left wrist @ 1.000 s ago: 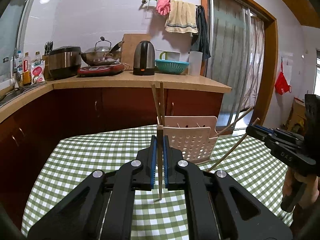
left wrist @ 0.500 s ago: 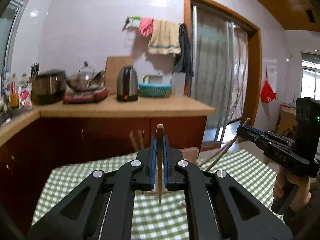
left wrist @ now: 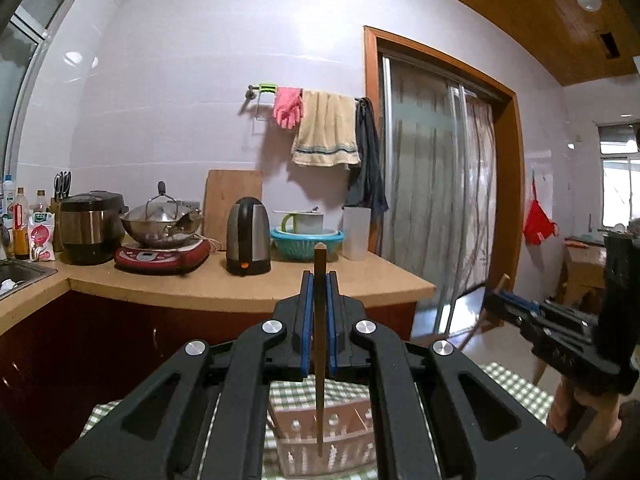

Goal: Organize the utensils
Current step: 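Lift both held chopsticks upright and carry them over the beige caddy, then drop both chopsticks into the caddy and open both tools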

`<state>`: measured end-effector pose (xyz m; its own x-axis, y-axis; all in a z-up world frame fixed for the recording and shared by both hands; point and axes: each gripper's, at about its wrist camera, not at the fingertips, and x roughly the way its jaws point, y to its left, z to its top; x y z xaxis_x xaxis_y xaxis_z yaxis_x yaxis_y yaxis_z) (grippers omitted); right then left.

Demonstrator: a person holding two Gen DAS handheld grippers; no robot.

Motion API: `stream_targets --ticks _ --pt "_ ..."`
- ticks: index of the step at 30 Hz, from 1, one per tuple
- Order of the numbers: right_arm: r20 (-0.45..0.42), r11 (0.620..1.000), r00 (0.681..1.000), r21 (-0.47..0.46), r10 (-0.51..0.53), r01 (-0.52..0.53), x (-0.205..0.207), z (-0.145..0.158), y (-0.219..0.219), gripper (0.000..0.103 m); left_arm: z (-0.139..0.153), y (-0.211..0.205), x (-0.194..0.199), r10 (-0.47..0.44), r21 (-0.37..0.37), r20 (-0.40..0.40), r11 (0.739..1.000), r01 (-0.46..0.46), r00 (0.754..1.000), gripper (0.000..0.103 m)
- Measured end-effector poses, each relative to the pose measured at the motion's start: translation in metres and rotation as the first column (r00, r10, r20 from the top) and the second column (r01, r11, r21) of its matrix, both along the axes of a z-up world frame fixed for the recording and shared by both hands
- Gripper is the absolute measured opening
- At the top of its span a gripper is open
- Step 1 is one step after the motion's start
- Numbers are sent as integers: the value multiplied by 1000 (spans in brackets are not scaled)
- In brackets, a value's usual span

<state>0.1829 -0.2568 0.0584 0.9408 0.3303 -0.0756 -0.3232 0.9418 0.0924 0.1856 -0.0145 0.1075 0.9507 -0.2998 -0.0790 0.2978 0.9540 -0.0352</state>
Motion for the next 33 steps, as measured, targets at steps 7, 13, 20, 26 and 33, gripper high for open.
stream_targets --ticks 7,13,20,26,33 --pt "-20 1000 1000 14 -9 9 23 -14 -1 7 -7 1 32 37 -20 20 999 -37 999 7" --pt "-79 1000 997 23 -7 9 41 -38 -1 7 -37 -3 57 42 -17 -36 999 -42 998 7" --pt "-155 1000 988 28 1 3 52 -66 2 7 -75 -10 73 35 18 -118 999 -33 992 7" --pt "-188 999 982 47 7 1 56 -75 1 11 -88 -10 77 42 29 -151 999 -38 988 30" --pt "-139 999 990 41 -30 36 40 -64 -4 51 -87 -8 69 31 16 -157 999 -29 987 56"
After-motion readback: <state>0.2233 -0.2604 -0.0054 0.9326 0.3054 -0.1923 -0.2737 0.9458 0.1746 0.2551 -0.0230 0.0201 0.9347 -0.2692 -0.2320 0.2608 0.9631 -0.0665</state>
